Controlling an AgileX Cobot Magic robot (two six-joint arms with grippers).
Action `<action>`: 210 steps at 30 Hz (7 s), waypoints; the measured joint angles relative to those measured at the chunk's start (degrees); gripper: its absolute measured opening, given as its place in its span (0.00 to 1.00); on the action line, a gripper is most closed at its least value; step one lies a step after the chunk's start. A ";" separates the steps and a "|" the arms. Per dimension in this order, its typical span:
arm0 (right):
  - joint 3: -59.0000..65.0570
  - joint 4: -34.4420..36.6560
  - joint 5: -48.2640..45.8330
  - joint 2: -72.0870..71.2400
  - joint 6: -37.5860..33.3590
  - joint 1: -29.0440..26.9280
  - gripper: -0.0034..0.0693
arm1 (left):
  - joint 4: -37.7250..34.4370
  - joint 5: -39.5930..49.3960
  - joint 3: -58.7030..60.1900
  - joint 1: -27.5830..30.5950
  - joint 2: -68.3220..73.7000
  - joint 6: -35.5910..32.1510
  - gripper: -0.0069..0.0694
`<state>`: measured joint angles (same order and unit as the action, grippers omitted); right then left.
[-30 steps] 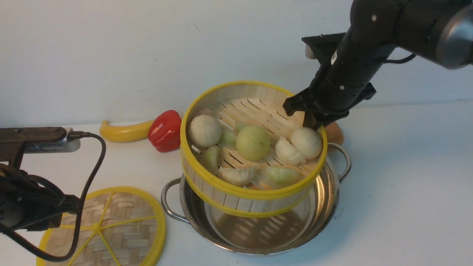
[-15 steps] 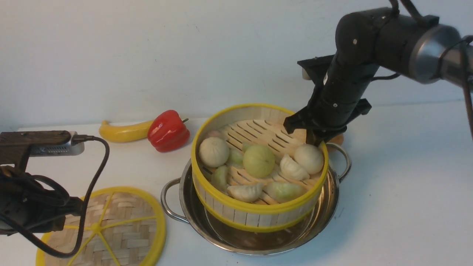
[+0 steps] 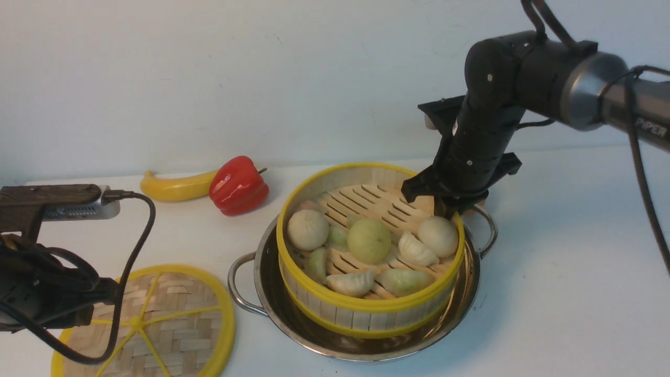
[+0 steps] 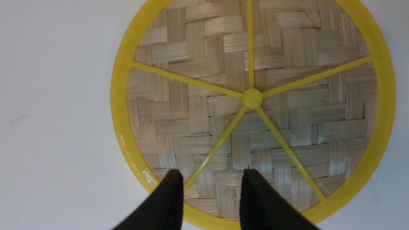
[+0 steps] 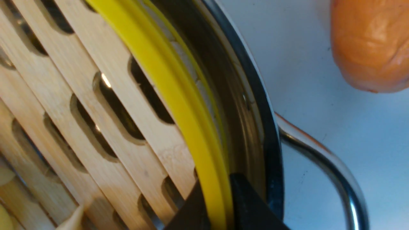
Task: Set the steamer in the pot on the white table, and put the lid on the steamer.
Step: 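Place the bamboo steamer basket of food into the steel pot with the right gripper, then grasp the bamboo steamer lid lying on the table by its centre knob, then place the yellow bamboo steamer lid onto the steamer in the pot with the left gripper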
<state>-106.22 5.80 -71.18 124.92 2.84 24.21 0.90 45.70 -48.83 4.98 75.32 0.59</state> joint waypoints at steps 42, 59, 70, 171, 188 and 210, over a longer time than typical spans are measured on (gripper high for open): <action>0.00 0.08 1.54 3.18 0.00 1.03 0.17 | -0.20 -0.73 0.00 0.00 0.00 -0.05 0.41; -0.11 1.20 2.33 2.65 0.21 1.03 0.45 | -0.24 -0.74 0.00 0.00 0.00 -0.05 0.41; -12.72 -2.42 0.70 0.53 0.44 1.03 0.46 | -0.90 -4.51 0.00 0.00 0.13 -0.05 0.41; 16.02 -13.40 0.33 -73.21 2.18 0.35 0.46 | -3.91 13.60 -50.92 -34.45 35.38 -2.00 0.24; 16.02 -13.40 0.33 -73.21 2.18 0.35 0.46 | -3.54 14.55 -51.34 -38.29 39.40 -2.31 0.24; 16.09 -13.40 0.33 -73.21 2.18 0.35 0.46 | -1.93 12.35 -51.52 -38.79 41.87 -2.44 0.24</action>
<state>-90.13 -7.59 -70.86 51.70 5.02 24.56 -1.03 58.05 -100.35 -33.81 117.19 -1.85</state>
